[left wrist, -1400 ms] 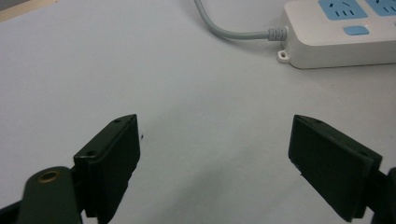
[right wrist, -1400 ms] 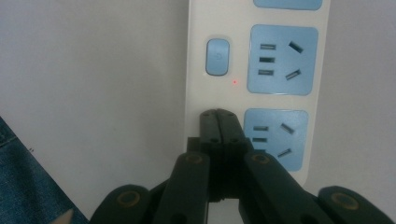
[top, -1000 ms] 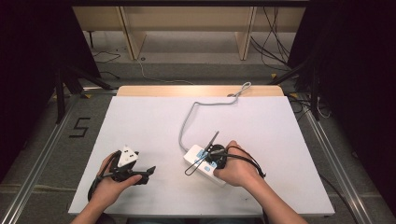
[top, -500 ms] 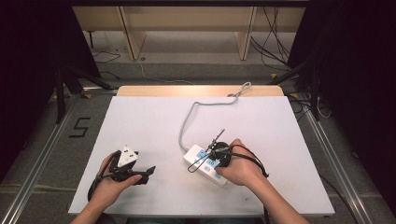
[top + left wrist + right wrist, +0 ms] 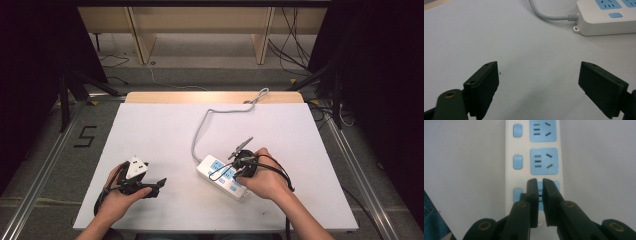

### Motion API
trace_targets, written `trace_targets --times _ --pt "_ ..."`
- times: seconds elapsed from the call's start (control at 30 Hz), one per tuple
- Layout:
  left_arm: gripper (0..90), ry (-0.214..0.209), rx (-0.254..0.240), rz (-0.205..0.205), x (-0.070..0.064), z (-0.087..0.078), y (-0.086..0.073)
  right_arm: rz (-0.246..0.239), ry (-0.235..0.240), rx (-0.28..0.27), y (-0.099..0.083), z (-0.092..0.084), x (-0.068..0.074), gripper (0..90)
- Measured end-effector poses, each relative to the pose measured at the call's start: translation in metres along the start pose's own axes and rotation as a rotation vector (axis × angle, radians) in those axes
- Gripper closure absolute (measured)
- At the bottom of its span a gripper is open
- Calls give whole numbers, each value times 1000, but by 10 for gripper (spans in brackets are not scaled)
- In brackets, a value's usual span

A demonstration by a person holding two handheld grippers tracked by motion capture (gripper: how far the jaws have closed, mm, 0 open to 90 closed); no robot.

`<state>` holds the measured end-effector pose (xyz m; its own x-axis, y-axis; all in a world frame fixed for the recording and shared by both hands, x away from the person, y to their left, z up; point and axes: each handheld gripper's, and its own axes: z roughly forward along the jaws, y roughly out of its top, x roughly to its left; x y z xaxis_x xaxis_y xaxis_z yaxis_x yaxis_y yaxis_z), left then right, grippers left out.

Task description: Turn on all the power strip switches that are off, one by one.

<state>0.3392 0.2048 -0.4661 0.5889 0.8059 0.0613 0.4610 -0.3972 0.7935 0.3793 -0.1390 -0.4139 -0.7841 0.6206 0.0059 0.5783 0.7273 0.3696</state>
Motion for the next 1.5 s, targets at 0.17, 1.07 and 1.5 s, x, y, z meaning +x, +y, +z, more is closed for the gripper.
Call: trace_targets --times 0.17,1.07,1.5 --pt "166 2 1 0 0 0 0 42 -11 -94 -11 -5 -8 809" --pt "166 5 12 -11 2 1 -1 241 -201 -556 -76 -13 -53 396" --pt "166 14 9 -13 3 1 -1 251 -244 -646 -93 -6 -52 355"
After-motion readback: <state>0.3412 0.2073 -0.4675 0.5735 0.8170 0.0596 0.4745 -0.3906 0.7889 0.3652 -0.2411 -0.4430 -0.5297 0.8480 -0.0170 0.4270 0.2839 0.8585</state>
